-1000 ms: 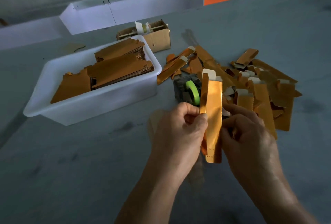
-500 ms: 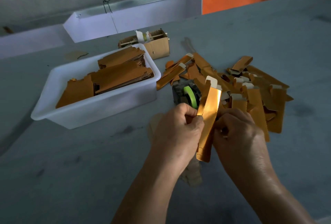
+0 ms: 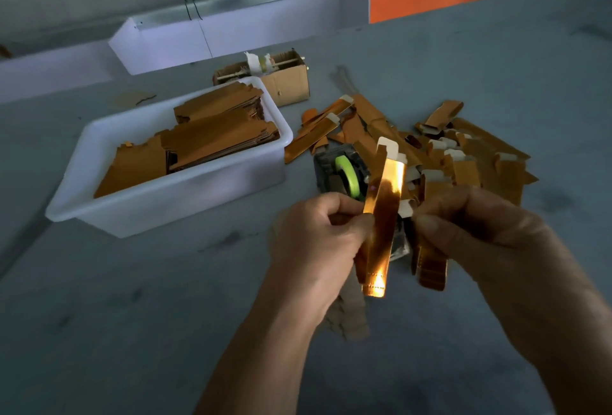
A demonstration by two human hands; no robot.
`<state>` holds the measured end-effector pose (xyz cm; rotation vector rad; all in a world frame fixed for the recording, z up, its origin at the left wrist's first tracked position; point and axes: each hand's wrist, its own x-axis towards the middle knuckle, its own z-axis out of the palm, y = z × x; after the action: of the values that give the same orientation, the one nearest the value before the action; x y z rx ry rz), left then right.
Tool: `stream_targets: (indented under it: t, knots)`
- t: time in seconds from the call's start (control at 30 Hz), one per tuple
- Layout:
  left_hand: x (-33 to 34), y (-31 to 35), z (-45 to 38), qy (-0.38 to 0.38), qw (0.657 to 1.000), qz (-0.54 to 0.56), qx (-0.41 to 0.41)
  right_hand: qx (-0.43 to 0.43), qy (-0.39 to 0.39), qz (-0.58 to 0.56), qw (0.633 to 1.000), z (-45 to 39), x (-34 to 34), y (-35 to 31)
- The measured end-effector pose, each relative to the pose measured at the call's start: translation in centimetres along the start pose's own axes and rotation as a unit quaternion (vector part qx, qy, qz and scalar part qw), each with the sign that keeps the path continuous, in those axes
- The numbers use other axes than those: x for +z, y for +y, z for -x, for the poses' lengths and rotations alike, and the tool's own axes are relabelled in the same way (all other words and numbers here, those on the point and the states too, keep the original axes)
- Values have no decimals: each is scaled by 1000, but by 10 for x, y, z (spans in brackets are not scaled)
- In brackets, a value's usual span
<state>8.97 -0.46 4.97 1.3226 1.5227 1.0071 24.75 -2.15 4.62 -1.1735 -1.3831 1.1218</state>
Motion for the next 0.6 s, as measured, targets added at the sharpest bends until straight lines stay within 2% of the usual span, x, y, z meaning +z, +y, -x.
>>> stream_targets:
  t: [0.13,0.3,0.43,0.6]
  knots:
    - [-3,0,14,-30,997,76,-17,-34,-48,41,997,-2,4,-1]
    - [-6,-4,23,-45,993,101,-44,-32,-77,97,992,-4,11,1]
    - [-6,-6,26,-52,991,108,-58,-24,-41,190,981,-3,14,2]
    - [-4,-6,28,-64,984,143,-79,-20,-21,242,970,-2,19,0]
